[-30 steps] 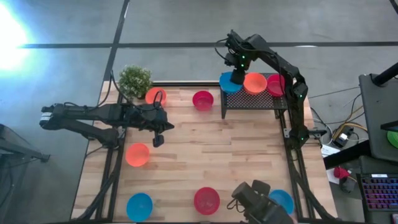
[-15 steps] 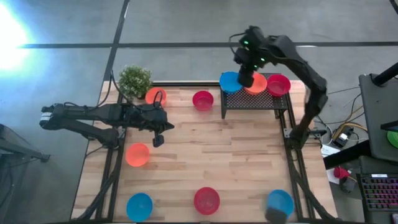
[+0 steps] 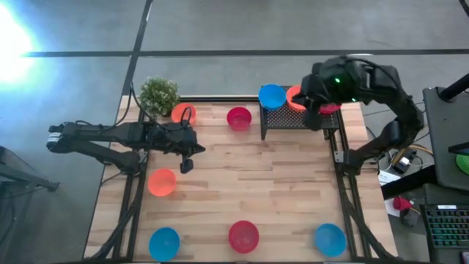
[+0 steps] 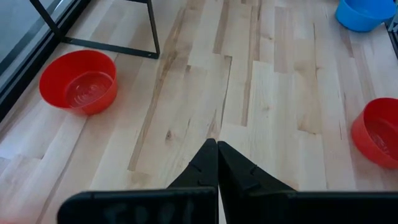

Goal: Pick & Place Mini bowls
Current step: Stack the bottom orange bowl on the orange bowl

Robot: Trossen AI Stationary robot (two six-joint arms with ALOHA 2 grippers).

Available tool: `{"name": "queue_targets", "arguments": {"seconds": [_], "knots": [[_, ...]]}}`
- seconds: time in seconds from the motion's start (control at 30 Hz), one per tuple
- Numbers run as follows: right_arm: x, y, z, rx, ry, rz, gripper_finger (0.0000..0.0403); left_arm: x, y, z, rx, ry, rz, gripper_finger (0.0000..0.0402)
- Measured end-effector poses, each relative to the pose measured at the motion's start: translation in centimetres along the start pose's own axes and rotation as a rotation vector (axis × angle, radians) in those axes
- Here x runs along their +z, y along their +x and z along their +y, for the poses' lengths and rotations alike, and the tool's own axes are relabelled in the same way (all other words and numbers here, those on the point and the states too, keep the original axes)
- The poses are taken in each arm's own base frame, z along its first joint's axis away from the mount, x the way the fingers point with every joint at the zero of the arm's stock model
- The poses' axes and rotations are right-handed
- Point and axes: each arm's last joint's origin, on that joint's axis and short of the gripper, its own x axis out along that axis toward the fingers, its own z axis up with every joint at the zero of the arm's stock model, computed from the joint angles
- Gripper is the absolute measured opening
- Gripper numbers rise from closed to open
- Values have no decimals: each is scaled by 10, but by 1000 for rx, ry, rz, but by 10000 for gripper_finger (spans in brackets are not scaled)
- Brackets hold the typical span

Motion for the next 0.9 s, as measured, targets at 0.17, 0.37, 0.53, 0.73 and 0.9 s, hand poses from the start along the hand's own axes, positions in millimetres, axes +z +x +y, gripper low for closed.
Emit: {"name": "queue_targets", "arguments": {"seconds": [0.17, 0.37, 0.53, 0.73, 0.9], "knots": [[-1, -5, 21, 69, -55, -15, 10, 0, 0, 0, 0, 1, 1, 0], [-1, 0, 36, 114, -102, -1, 8, -4, 0, 0, -12, -21, 40, 0], [-1, 1, 41, 127, -84, 0, 8, -17, -2, 1, -29, -239, 192, 0], [0, 0, 40, 127, -98, -12, 8, -35, -6, 3, 33, -460, 393, 2], [0, 0, 40, 127, -100, -18, 8, -44, -11, 2, 6, -565, 524, 31]]}}
